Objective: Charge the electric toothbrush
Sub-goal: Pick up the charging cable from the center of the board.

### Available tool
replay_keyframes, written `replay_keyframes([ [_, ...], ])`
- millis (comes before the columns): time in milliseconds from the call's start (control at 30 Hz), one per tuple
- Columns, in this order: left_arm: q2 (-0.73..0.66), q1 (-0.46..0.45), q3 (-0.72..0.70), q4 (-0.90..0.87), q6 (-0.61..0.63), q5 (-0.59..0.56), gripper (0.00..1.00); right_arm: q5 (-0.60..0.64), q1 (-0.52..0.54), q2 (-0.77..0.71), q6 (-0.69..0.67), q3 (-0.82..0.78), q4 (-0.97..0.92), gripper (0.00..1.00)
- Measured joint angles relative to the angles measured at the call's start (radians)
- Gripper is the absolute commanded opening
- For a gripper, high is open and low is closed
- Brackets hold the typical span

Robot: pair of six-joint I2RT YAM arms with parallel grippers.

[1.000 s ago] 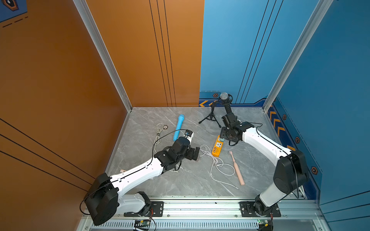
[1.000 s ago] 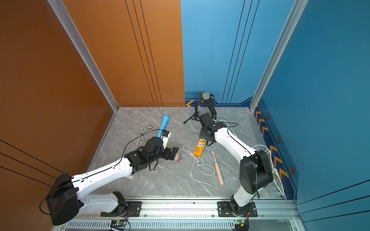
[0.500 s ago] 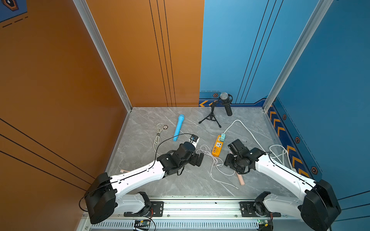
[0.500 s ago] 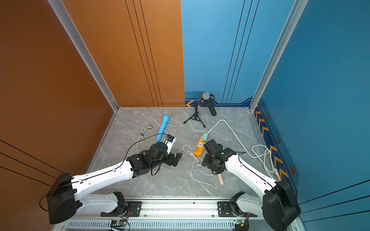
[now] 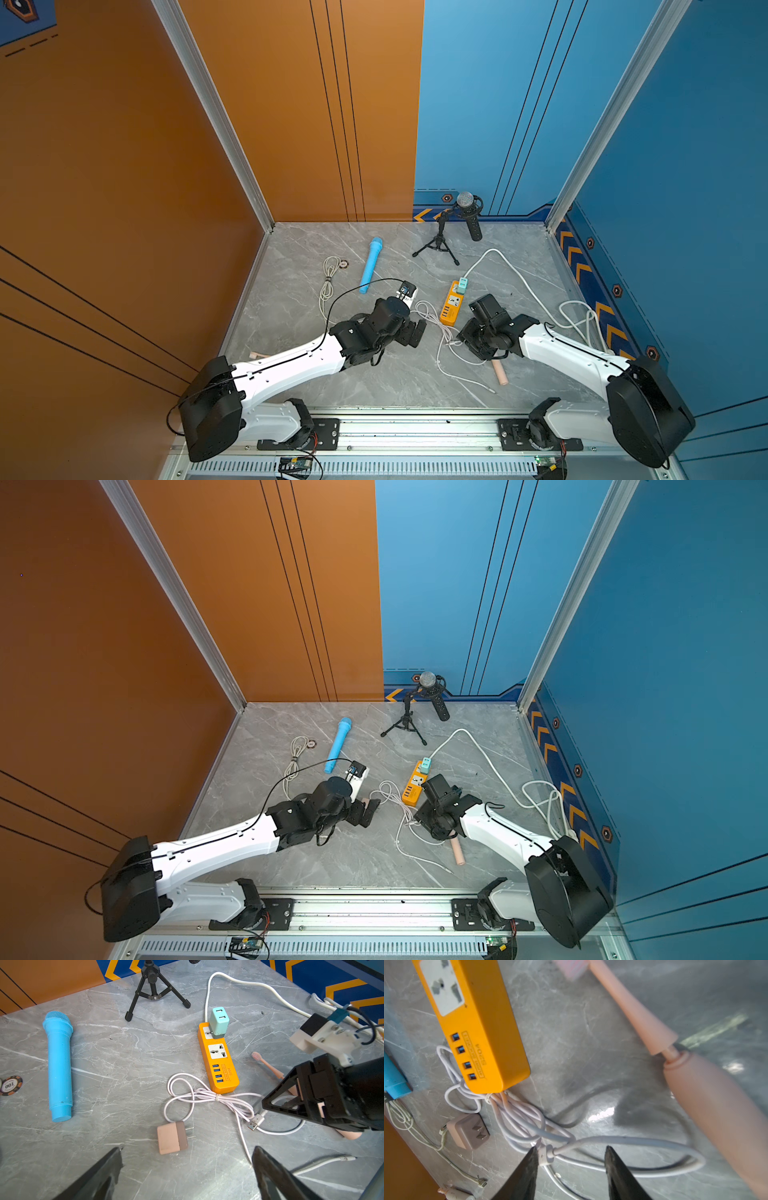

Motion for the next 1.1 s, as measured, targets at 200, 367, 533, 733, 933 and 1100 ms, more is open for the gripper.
replay_keyframes([
  [200,0.000,0.000,0.000,0.001,0.007,-0.004,0.98,0.003,0.000,0.062,0.003,0.000,0.041,0.37],
  [367,0.000,0.000,0.000,0.001,0.008,-0.004,0.99,0.005,0.000,0.071,-0.007,0.000,0.049,0.29],
  [533,0.000,0.000,0.000,0.004,0.008,-0.004,0.99,0.014,0.007,0.051,-0.024,0.000,0.046,0.22],
  [733,0.000,0.000,0.000,0.005,0.008,-0.004,0.98,0.021,0.009,0.014,-0.064,0.000,0.043,0.10],
  [933,-0.018,0.008,0.000,0.007,0.007,-0.003,0.98,0.019,0.016,-0.028,-0.145,0.002,0.035,0.01],
  [1100,-0.093,0.034,-0.013,0.007,0.006,-0.003,0.98,-0.013,0.016,-0.105,-0.256,0.017,0.037,0.00],
])
